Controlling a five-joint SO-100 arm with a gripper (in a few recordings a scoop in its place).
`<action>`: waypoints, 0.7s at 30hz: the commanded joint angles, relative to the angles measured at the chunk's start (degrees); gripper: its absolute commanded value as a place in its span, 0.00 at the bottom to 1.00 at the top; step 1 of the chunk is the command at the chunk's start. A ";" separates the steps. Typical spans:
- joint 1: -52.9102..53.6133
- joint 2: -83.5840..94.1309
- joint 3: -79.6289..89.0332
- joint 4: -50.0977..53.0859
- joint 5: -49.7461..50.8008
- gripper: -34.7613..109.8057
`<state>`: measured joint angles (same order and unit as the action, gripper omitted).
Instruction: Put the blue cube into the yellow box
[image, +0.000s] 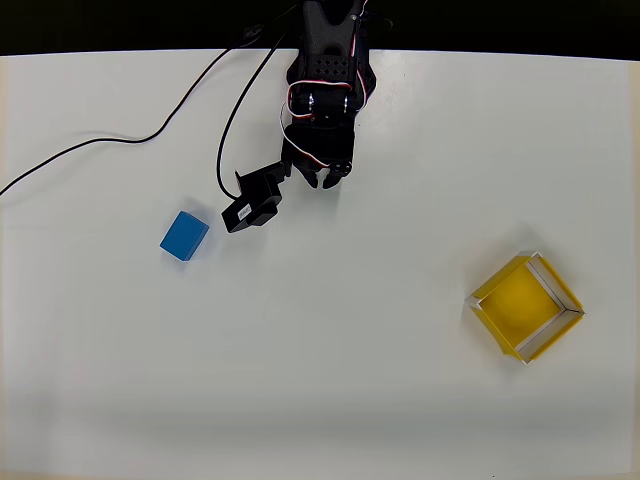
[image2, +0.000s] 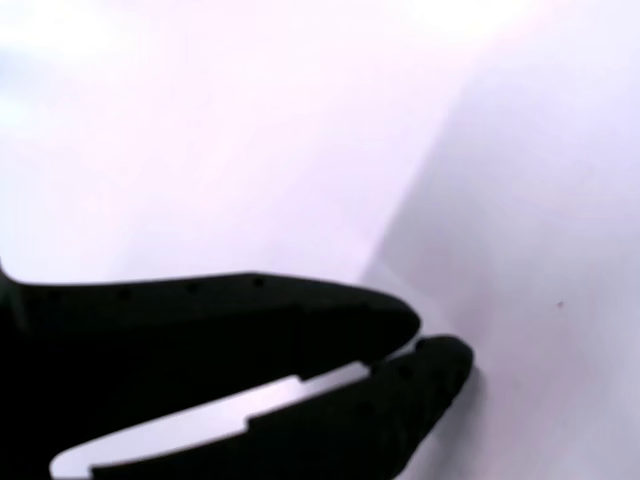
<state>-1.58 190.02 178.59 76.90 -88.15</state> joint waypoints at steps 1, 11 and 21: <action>-0.53 1.67 1.58 0.53 -0.18 0.26; -1.67 1.67 1.58 0.53 0.35 0.26; 2.11 1.14 1.32 -1.85 -1.23 0.28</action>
<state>-1.49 190.02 178.59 76.73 -87.89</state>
